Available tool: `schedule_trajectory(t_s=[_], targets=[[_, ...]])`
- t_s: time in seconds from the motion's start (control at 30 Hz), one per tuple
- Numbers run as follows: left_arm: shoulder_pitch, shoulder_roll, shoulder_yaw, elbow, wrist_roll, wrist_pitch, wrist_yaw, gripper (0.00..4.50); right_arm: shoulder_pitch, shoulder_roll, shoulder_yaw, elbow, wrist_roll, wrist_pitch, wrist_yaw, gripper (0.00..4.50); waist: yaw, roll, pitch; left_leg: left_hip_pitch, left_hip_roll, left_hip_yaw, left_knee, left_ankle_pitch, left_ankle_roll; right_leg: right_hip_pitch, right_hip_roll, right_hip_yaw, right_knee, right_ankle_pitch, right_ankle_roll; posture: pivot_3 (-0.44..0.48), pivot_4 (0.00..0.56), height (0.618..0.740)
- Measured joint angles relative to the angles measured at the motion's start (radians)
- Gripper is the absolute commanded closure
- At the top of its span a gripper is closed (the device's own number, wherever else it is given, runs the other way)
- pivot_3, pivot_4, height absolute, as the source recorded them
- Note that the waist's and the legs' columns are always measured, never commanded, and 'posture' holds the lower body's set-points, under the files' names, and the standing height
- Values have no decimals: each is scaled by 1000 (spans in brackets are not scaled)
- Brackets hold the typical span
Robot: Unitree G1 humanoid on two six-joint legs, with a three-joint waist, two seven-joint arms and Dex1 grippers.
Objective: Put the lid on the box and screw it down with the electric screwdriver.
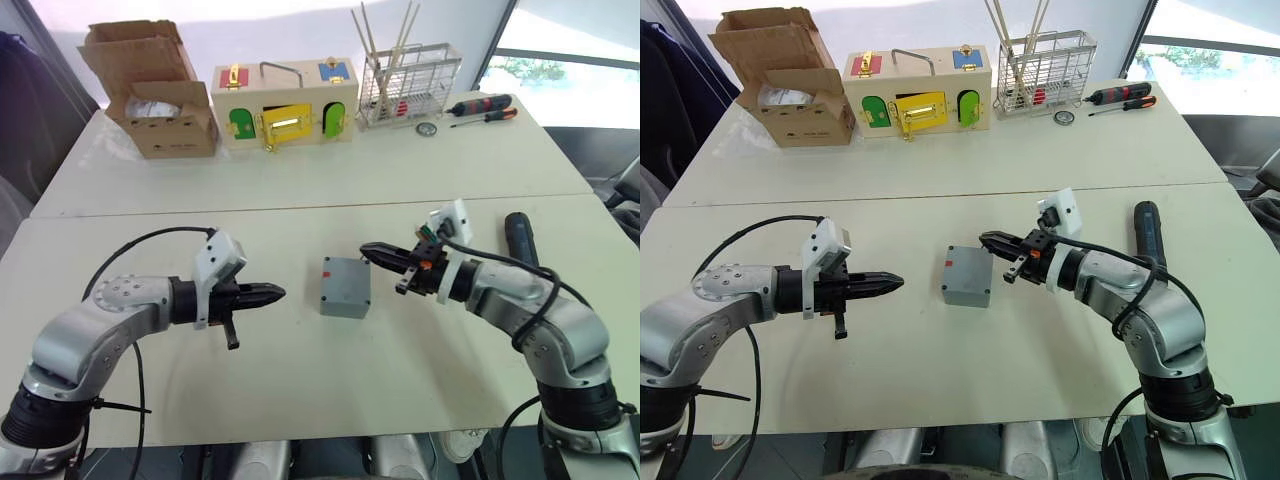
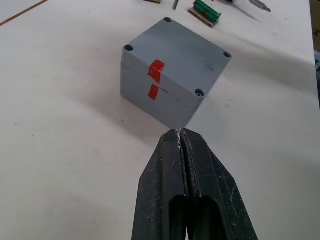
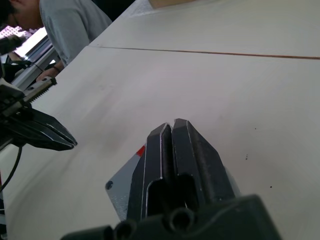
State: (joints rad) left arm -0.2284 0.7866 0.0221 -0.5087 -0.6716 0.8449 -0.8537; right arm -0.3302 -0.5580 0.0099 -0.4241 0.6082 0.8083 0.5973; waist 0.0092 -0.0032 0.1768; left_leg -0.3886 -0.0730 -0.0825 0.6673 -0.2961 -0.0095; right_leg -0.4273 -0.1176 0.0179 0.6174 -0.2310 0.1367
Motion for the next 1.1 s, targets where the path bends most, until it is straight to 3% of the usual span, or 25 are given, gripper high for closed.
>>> schedule_trajectory(t_s=[1.1], targets=[[-5,-12,-3,-21,-26,2,40,4500,34,10,14,66,-99,-109,15,4429,-3,0,0,0,0,0,0,0,0,0,0,0,0,0,0,0,150,739]])
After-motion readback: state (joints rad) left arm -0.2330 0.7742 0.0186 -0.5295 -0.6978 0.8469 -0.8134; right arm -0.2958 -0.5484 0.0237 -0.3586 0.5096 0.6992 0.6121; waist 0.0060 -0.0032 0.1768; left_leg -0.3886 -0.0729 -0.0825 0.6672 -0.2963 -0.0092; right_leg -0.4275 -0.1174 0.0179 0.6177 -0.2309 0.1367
